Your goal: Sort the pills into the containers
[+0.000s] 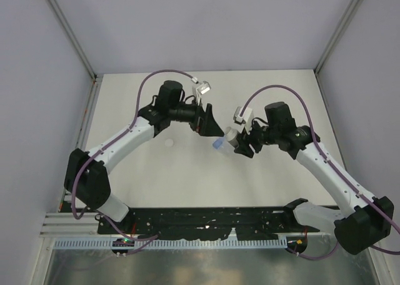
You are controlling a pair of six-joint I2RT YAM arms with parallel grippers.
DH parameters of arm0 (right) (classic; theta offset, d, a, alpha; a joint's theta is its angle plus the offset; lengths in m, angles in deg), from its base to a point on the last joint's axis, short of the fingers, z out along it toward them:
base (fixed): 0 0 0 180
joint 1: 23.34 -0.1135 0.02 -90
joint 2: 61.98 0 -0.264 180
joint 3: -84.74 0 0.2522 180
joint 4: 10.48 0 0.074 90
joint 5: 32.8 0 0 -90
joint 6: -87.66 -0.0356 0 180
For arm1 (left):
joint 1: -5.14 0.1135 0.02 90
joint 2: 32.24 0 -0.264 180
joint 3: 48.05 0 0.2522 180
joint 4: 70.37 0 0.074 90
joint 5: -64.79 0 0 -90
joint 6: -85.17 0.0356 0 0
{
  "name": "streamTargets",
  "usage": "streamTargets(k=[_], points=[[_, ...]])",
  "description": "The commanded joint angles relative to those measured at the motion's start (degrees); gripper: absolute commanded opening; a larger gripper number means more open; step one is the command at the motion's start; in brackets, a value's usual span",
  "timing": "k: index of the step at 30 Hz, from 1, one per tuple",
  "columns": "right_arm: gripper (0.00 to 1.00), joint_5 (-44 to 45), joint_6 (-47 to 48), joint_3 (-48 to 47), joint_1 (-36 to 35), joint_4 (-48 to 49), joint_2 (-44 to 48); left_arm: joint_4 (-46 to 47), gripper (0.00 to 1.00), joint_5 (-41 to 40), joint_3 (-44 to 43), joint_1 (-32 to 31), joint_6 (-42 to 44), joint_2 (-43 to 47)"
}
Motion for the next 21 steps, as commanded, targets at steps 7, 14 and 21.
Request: streamTargets(k=[7,14,21], points=[[0.14,-1.8,-0.3,-4.0,-1.9,1.3,-0.2,0.4,1.00,-0.6,-3.3,-3.0,-8.7,-3.9],[0.13,-1.2,-0.4,-4.7,-3.2,1.8,-1.0,1.2,1.00,-1.1,-3.3,-4.1,-10.2,-4.0],[0.13,-0.2,-0.5,-5.8,-4.4,1.8,-1.7,1.2,0.98,-2.3,-4.0,-5.7,-11.5,-5.4]])
